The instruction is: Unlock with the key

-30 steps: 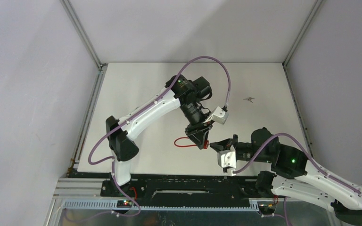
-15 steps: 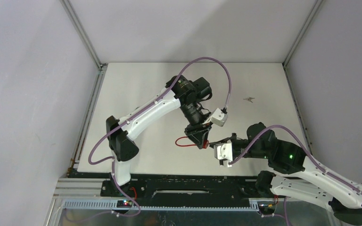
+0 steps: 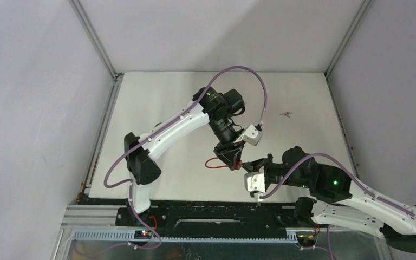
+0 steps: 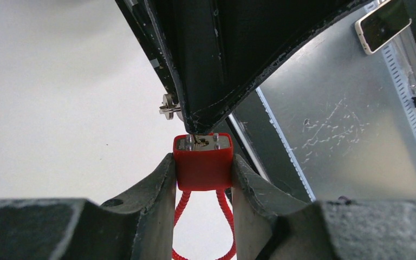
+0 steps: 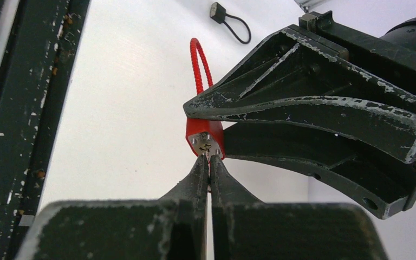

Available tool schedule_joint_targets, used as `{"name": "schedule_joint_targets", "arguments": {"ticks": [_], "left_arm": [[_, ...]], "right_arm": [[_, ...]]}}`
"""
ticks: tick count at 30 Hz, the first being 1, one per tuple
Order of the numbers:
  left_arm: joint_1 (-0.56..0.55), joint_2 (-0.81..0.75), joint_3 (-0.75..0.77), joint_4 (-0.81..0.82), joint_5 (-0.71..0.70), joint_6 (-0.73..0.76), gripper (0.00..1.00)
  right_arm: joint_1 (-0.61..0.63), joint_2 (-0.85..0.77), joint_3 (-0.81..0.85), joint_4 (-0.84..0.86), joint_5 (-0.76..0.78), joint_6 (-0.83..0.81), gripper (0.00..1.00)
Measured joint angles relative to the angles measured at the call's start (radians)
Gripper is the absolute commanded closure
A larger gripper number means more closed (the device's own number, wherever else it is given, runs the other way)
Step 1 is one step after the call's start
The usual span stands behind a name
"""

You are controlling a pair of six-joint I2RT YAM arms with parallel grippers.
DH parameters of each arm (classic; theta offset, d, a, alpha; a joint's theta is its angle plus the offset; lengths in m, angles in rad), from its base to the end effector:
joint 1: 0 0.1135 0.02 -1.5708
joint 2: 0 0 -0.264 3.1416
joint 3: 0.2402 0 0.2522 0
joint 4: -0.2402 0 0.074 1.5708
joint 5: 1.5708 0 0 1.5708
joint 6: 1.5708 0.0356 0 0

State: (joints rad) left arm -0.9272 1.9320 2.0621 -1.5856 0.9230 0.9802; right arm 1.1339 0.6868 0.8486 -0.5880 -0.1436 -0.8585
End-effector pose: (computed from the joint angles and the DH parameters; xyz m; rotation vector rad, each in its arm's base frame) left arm 0.1930 -0.3045 0.3569 2.2472 1.4994 -1.3383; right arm 0.0578 0.1357 0.3344 -1.7330 1.0115 0.3201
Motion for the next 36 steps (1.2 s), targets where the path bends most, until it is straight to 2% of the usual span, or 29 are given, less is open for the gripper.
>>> {"name": "schedule_joint_targets", "arguments": {"ticks": [13,23,36], "left_arm": [[0.000,0.029,0.001,0.030,-0.013,0.024,1.00],[-0.001,0.029,0.005,0.018,-0.071,0.019,1.00],[0.002,0.038,0.010,0.018,-0.095,-0.008,1.00]], "right_arm": [[0.053,-0.016,-0.042,0.000,0.115,-0.069,1.00],[0.005,0.031,-0.042,0.029,0.066,0.000,1.00],[0.099,0.069,-0.048,0.041,0.246,-0.018,1.00]]}}
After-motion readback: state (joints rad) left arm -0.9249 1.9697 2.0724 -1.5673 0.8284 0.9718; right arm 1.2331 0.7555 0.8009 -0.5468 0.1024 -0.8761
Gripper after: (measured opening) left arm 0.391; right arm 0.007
